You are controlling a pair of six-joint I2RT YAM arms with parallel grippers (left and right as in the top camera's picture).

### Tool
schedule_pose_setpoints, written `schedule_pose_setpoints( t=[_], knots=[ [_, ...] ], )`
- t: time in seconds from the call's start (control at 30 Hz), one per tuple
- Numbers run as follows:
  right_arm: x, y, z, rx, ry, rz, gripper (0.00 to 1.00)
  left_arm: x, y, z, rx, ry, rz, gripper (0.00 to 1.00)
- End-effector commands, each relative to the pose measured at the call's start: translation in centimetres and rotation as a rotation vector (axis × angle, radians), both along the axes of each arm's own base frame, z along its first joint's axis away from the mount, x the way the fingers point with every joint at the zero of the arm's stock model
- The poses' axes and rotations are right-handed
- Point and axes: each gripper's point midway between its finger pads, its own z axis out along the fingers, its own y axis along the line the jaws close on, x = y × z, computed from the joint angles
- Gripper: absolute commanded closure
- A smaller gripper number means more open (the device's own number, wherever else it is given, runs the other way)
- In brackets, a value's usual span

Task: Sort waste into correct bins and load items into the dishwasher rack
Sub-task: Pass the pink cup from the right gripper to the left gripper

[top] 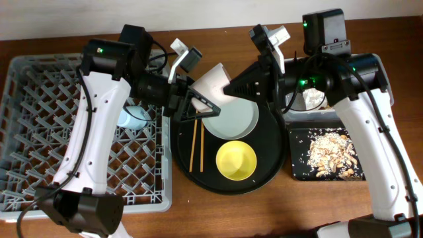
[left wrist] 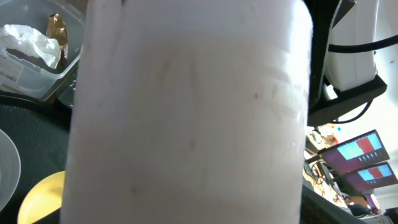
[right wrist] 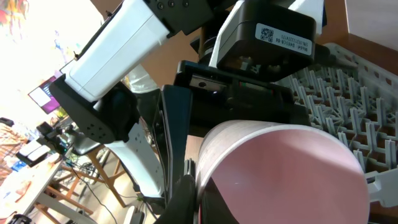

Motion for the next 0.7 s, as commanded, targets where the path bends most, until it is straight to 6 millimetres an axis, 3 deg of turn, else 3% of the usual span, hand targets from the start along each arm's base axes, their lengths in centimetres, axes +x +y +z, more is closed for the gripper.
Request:
schedule_pose_setpoints(
  t=[0.0,0.1,0.33,0.47,0.53,0.6,0.67],
  knots=[
    [0.5,-0.1,-0.3,-0.012,-0.016,-0.015,0.96,-1.0,0.3,0.9,0.003,-0.050,-0.005,0.26],
    [0.5,-0.1,-0.3,-0.011,-0.016,-0.015,0.96,-0.9,0.4,0.5,0.025,-0.056,-0.003,0.34],
    [0.5,-0.1,-0.3,-0.012,-0.015,-0.015,0.89,-0.1,1.3,0.6,0.025,-0.056,0.031,0.41],
    [0.5,-0.1,-0.3,-0.012,-0.015,-0.015,0.66,0.9,2.7,0.6,0.032,-0.050,0.081,0.45],
    [0.5,-0.2,-0.3,-0.012,-0.016,-0.017,0.27,1.7,4.1,0.0,0.088,-0.021,0.141,0.46],
    [0.7,-0.4,-0.3,-0.013,-0.015,-0.026,0.01,2.3,5.6,-0.9,0.165,0.011,0.200,0.46],
    [1.4,-0.9,-1.0,-0.046,-0.004,-0.065,0.01,3.2,8.3,-2.6,0.314,0.089,0.321,0.47]
  ],
)
